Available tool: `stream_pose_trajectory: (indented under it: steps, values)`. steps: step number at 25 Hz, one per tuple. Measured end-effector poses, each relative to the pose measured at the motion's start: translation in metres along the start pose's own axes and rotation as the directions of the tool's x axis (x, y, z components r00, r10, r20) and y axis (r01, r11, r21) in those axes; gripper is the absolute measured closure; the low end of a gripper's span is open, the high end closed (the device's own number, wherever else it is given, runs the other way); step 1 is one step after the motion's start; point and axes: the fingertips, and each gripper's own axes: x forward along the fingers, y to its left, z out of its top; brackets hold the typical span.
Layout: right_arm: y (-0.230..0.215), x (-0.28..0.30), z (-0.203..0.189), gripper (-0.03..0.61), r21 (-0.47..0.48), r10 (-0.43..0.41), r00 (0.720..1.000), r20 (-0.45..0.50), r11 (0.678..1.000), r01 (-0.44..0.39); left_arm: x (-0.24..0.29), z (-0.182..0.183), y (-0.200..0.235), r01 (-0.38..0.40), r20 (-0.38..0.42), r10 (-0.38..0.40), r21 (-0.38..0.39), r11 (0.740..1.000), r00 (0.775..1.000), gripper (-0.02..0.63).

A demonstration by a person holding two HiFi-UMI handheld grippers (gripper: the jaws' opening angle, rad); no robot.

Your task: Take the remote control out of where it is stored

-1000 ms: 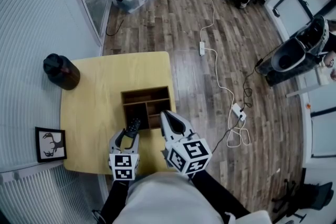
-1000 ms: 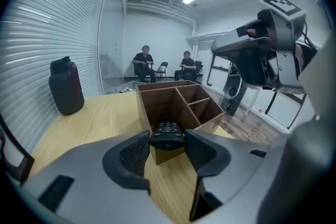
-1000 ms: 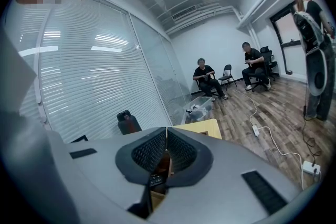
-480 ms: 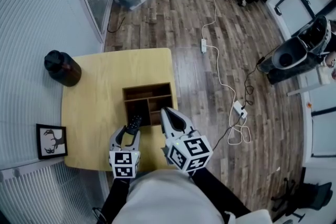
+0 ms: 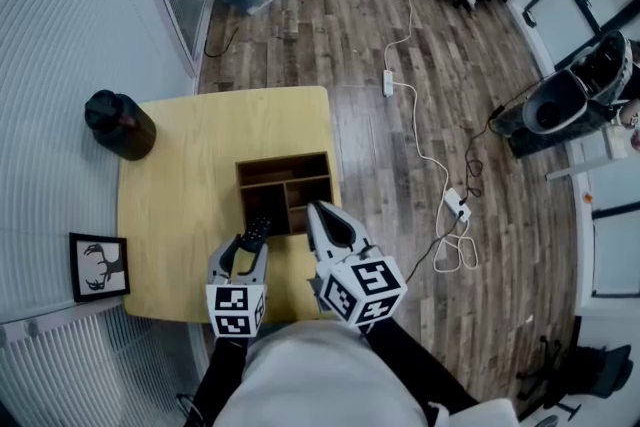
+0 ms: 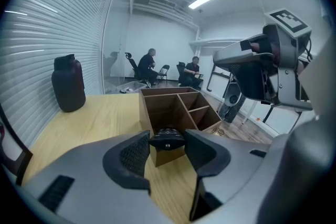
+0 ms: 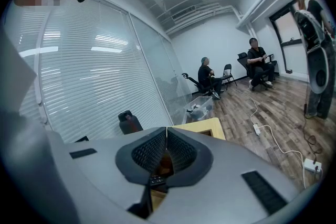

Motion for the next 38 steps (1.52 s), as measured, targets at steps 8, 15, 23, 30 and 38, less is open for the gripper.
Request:
stream_pose_trajectory:
  steps: [8, 15, 23, 30, 38]
  values:
    - [0.001, -0.002, -0.002, 0.572, -0.003, -0.014, 1.000, -0.012, 1.000, 0.014, -0.003, 0.005, -0.001, 0.012, 0.019, -0.012, 0.016, 1.000, 1.000, 0.402]
    - [0.000, -0.006, -0.001, 0.572, -0.013, -0.019, 1.000, -0.011, 1.000, 0.019, -0.005, 0.008, -0.002, 0.008, 0.032, -0.008, 0.002, 1.000, 0.999, 0.402]
    - [-0.007, -0.013, 0.000, 0.572, -0.007, -0.025, 1.000, -0.010, 1.000, 0.025, -0.004, 0.010, -0.004, 0.003, 0.021, -0.003, -0.006, 1.000, 1.000, 0.402]
    - [-0.014, -0.016, 0.006, 0.572, -0.002, -0.013, 1.000, -0.012, 1.000, 0.013, -0.001, 0.013, -0.008, -0.016, 0.001, 0.016, -0.001, 1.000, 1.000, 0.402]
    - [-0.015, -0.013, 0.018, 0.572, -0.011, 0.006, 1.000, -0.001, 1.000, -0.006, 0.000, 0.018, -0.008, -0.031, -0.012, 0.030, -0.021, 0.999, 0.999, 0.402]
